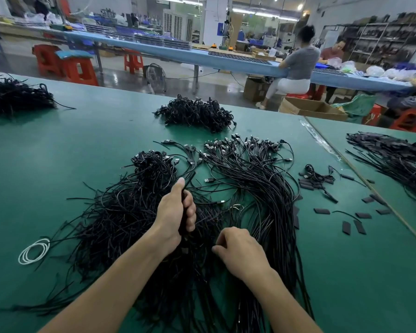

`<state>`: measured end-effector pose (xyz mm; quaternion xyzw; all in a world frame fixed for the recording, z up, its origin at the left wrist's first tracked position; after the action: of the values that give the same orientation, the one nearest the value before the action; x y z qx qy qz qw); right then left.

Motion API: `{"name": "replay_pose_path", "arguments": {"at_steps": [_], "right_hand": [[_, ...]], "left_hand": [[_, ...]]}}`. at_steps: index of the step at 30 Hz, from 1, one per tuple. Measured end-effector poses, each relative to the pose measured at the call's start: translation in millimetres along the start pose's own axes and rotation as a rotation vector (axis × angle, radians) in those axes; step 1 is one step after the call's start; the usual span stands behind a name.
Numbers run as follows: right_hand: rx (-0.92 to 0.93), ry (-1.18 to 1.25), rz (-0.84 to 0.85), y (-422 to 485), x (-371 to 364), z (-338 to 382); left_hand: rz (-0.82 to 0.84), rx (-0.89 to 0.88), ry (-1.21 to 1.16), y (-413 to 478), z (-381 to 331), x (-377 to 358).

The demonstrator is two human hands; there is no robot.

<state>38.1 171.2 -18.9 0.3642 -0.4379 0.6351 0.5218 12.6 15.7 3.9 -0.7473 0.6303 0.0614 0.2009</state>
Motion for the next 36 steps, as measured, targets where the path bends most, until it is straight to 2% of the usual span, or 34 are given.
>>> {"name": "replay_pose_path", "arguments": {"at_steps": [10,13,16,18,21,24,26,28,32,36], "right_hand": [[-0.025,0.119,0.009,1.1,9.5,-6.6],[0.005,0.341,-0.065,1.8,25.1,-8.1],[0.025,0.611,-0.28,0.2,41.3,-7.4],[0.04,0.766,-0.365,-1.9,48.6,-3.0],[0.145,0.897,-0.312,-6.9,54.6,7.3],[0.281,0.849,-0.187,-15.9,55.1,17.1],[0.327,0.771,-0.169,-20.8,55.7,20.6],[0.34,0.701,-0.213,-23.6,58.1,21.4],[0.384,0.438,-0.352,-28.4,57.3,25.5],[0.363,0.401,-0.418,-28.6,50.1,29.2]], "left_hand": [[0.133,0.02,0.04,-7.8,2.1,-1.4],[0.172,-0.018,0.128,-10.6,-0.4,-2.8],[0.242,-0.08,0.21,-16.0,-3.7,-9.6],[0.295,-0.141,0.243,-21.2,-5.5,-14.5],[0.33,-0.214,0.29,-26.8,-7.5,-19.6],[0.309,-0.269,0.295,-29.3,-8.9,-22.9],[0.263,-0.344,0.282,-29.9,-8.4,-23.0],[0.199,-0.406,0.27,-29.3,-6.7,-22.4],[0.102,-0.412,0.248,-26.1,-3.8,-20.8],[0.09,-0.37,0.206,-27.5,1.4,-23.0]]}}
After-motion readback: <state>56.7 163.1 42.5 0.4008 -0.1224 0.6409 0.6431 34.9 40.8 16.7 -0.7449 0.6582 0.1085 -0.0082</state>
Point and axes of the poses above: each hand's wrist, its own y-axis towards the middle knuckle, its own x-axis out of the back of the hand, z = x × y, the point moved 1 cm from there along y, towards the middle knuckle, and after that the axes turned 4 degrees about -x, right-handed, at the moved point
